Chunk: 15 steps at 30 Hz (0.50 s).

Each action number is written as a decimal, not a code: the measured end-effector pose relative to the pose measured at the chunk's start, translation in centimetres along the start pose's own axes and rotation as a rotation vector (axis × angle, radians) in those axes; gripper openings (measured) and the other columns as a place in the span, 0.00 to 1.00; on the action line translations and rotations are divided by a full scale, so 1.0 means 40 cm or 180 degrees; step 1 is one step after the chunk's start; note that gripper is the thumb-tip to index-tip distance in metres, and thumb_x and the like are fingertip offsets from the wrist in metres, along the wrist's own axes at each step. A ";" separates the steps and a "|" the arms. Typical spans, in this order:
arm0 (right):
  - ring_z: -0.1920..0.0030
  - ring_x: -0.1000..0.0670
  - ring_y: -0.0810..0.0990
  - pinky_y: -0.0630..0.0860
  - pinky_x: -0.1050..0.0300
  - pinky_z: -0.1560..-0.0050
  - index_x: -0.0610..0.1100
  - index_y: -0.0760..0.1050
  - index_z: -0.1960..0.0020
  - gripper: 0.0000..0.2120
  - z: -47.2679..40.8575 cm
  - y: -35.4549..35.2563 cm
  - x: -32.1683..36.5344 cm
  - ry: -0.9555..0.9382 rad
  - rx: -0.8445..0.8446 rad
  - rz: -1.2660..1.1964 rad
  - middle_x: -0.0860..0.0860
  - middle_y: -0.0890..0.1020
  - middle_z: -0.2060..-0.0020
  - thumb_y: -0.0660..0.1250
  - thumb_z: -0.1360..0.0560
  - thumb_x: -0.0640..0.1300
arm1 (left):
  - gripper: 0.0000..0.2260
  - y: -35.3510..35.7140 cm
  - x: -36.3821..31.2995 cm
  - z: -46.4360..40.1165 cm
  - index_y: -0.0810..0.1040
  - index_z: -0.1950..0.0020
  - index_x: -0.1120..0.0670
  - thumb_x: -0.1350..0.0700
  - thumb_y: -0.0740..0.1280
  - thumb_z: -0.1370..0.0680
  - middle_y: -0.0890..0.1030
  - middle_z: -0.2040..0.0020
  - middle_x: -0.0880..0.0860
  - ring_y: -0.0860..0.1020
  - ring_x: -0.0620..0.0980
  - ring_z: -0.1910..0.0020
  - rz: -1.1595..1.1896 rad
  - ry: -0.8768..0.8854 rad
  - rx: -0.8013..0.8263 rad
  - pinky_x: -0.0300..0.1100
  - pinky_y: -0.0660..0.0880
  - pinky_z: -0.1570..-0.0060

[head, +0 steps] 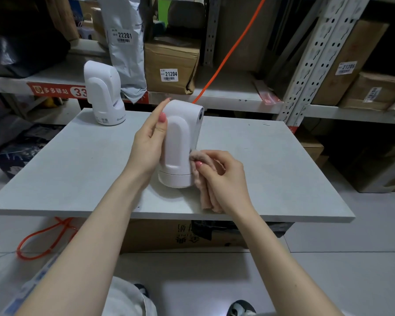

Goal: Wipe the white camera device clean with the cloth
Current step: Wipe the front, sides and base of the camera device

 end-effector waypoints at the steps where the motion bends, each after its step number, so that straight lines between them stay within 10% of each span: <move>1: 0.50 0.60 0.79 0.72 0.73 0.50 0.48 0.81 0.50 0.08 0.006 0.008 0.005 -0.0097 0.0068 0.0146 0.52 0.80 0.50 0.69 0.26 0.38 | 0.14 0.000 -0.001 0.000 0.72 0.33 0.43 0.51 0.54 0.16 0.76 0.34 0.45 0.74 0.37 0.41 -0.0036 0.0066 -0.0147 0.35 0.71 0.41; 7: 0.52 0.58 0.76 0.69 0.74 0.52 0.49 0.81 0.53 0.06 0.011 0.036 0.010 -0.0226 0.0065 0.0763 0.53 0.76 0.51 0.69 0.27 0.40 | 0.14 -0.007 -0.014 0.017 0.70 0.36 0.46 0.48 0.63 0.21 0.74 0.43 0.38 0.71 0.23 0.48 -0.0561 0.0353 0.0107 0.21 0.66 0.48; 15: 0.49 0.49 0.78 0.71 0.59 0.53 0.49 0.78 0.50 0.07 0.005 0.047 -0.007 -0.0251 -0.0366 0.1095 0.52 0.76 0.52 0.68 0.27 0.40 | 0.38 -0.031 0.020 0.026 0.56 0.26 0.43 0.53 0.75 0.28 0.66 0.31 0.44 0.67 0.44 0.32 -0.1165 0.0385 0.0381 0.30 0.65 0.38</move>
Point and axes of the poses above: each hand's wrist, its own z-axis away from the middle knuckle, its own y-axis out of the palm, x = y × z, the point moved 1 cm from there along -z, towards the middle knuckle
